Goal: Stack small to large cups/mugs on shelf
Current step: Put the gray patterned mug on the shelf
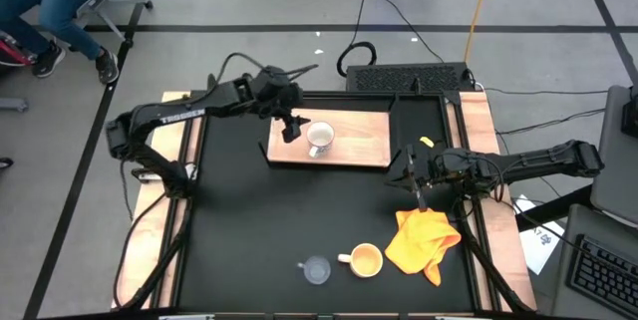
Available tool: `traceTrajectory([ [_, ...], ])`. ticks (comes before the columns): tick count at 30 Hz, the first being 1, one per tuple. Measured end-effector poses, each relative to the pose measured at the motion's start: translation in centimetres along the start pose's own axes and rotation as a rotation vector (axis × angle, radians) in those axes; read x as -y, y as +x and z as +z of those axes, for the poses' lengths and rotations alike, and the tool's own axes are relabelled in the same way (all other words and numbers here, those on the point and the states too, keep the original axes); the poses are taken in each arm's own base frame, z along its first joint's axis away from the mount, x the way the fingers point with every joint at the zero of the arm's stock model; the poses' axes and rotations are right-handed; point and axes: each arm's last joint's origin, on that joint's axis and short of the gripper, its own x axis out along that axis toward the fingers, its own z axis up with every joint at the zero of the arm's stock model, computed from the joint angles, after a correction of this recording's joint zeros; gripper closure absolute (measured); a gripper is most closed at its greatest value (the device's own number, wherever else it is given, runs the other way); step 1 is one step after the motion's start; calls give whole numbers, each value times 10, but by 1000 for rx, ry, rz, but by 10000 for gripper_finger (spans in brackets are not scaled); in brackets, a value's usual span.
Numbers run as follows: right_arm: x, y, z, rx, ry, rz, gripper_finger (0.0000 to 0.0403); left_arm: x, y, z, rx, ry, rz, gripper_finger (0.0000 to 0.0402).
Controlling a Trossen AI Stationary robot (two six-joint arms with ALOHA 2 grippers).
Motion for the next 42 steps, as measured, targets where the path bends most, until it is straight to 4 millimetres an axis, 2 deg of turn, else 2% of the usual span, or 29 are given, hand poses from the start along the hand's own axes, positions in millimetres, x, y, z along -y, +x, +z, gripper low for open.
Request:
traceTrajectory([
  [6, 0, 0, 0, -1, 1, 0, 403, -7, 22, 24, -90, 75, -8, 165],
  [14, 0, 0, -2, -23, 3, 0, 403, -12, 46, 38, -205, 179, -47, 165],
  [27, 0, 1, -15, -19, 3, -2, 403, -13, 55, 38, -295, 241, -111, 165],
  [34, 0, 1, -11, 30, -1, -2, 403, -11, 55, 38, -292, 230, -125, 165],
  [42, 0, 1, -10, 41, 1, -2, 403, -10, 69, 30, -339, 193, -171, 165],
])
